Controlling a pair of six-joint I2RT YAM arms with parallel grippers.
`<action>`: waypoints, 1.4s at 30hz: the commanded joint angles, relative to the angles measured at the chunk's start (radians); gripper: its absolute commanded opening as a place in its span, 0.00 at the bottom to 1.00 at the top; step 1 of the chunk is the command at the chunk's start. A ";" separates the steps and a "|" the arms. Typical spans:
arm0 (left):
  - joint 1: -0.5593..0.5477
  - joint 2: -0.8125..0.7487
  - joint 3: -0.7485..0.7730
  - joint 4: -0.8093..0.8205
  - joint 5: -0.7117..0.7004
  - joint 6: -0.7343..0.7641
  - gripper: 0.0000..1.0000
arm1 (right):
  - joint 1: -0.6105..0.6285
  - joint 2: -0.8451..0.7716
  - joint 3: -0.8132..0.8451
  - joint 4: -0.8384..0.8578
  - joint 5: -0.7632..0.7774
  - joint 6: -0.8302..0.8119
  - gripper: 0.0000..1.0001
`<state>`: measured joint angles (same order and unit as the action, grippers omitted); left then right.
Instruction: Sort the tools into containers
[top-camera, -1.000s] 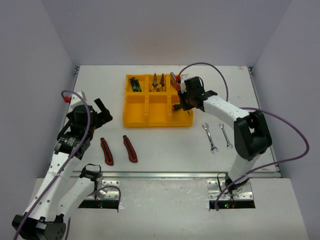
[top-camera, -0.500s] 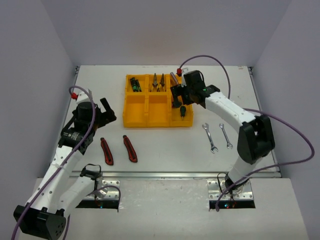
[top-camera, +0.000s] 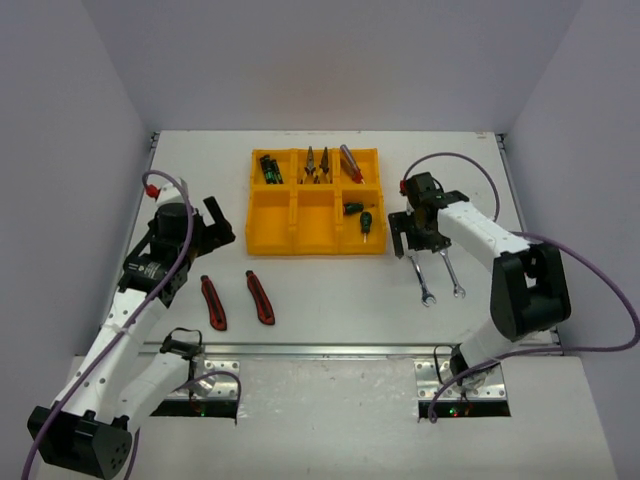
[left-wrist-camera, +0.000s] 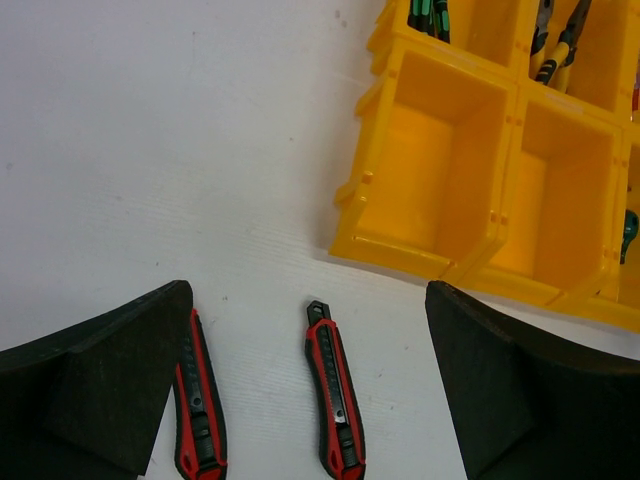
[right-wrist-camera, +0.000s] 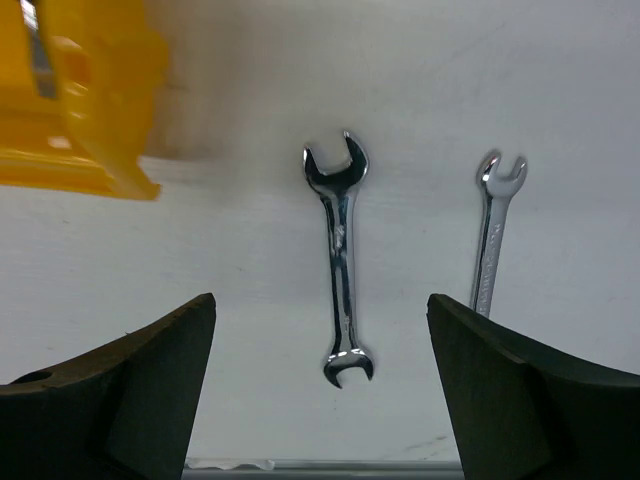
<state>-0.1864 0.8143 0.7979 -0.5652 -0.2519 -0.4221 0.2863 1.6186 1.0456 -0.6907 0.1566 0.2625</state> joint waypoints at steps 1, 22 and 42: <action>-0.014 -0.014 0.001 0.043 0.020 0.016 1.00 | -0.002 0.044 -0.023 0.035 -0.063 -0.030 0.80; -0.035 -0.004 0.002 0.047 0.042 0.028 1.00 | -0.116 0.237 -0.066 0.125 -0.212 -0.045 0.48; -0.062 -0.035 0.000 0.052 0.038 0.031 1.00 | -0.085 0.237 -0.080 0.104 -0.072 -0.001 0.00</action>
<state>-0.2375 0.8012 0.7979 -0.5616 -0.2200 -0.4000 0.1612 1.8441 1.0488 -0.6790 0.0139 0.2230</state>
